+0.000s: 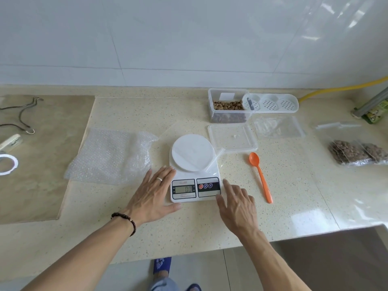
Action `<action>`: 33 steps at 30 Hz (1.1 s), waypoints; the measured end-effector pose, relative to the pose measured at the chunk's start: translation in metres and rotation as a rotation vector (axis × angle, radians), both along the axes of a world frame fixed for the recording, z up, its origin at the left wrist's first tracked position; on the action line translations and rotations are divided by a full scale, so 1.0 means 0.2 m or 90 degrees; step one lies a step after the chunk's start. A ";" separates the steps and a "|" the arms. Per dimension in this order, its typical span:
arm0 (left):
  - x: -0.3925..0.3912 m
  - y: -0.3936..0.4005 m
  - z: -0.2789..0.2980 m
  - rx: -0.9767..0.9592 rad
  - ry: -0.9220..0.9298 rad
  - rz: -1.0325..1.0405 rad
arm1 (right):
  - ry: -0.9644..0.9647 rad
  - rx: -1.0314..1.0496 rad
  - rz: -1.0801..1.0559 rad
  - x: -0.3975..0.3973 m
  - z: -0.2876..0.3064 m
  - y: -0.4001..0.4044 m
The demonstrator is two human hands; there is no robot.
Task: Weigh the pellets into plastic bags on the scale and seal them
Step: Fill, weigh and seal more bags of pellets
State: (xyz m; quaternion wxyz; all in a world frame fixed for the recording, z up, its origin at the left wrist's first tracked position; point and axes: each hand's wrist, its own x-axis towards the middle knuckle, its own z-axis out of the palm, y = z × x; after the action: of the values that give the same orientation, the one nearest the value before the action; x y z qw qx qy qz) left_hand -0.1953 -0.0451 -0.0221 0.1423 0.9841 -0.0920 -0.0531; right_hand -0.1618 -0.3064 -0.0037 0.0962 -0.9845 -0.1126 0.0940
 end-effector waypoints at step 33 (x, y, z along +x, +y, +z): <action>1.05 -0.10 0.17 0.025 0.056 -0.199 | 0.211 0.483 -0.525 0.56 0.13 0.21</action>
State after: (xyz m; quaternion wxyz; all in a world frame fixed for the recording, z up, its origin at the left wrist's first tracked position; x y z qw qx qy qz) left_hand 0.0154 -0.0645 0.0110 0.1172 0.9572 -0.2363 -0.1192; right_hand -0.0498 -0.2652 0.0226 0.4869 -0.8160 0.2706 0.1546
